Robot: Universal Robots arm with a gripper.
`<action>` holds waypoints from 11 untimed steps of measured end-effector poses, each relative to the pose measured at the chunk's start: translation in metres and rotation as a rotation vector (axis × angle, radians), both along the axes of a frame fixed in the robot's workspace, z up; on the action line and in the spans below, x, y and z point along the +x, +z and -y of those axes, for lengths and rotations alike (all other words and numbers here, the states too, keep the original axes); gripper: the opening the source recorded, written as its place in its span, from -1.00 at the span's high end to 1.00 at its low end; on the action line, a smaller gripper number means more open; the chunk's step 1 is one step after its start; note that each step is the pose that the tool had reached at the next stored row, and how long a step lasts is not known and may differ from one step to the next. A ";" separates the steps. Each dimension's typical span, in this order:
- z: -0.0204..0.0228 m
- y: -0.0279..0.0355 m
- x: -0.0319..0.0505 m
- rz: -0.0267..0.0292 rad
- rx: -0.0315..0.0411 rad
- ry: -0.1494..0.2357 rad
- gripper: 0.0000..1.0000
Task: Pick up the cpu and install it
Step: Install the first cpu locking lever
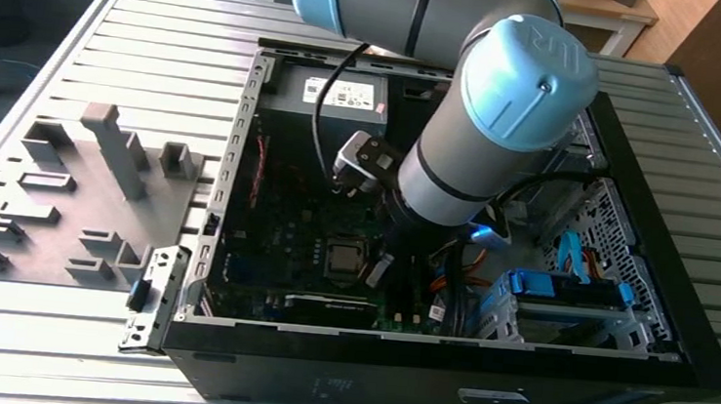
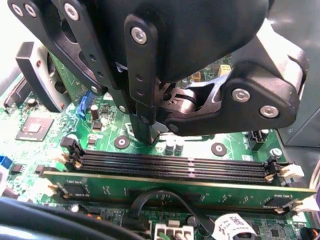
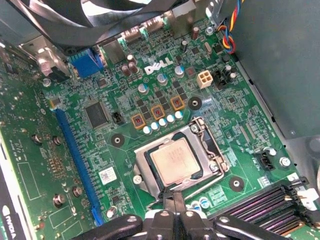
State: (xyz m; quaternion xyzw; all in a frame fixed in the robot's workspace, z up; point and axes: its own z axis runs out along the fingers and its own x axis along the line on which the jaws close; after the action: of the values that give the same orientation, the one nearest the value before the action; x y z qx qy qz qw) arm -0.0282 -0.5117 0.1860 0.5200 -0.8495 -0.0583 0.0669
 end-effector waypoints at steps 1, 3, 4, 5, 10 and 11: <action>0.0000 -0.0002 0.0002 -0.0001 -0.0002 0.002 0.79; 0.0001 -0.0005 0.0004 -0.0001 -0.0003 0.006 0.79; 0.0001 -0.0005 0.0004 0.0000 -0.0003 0.006 0.79; 0.0000 -0.0006 0.0004 0.0000 -0.0001 0.006 0.79; 0.0000 -0.0006 -0.0006 0.0002 0.0001 0.006 0.79; -0.0001 -0.0001 -0.0007 0.0002 0.0004 0.006 0.79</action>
State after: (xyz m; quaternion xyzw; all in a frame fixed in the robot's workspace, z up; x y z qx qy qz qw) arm -0.0289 -0.5117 0.1859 0.5227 -0.8479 -0.0582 0.0669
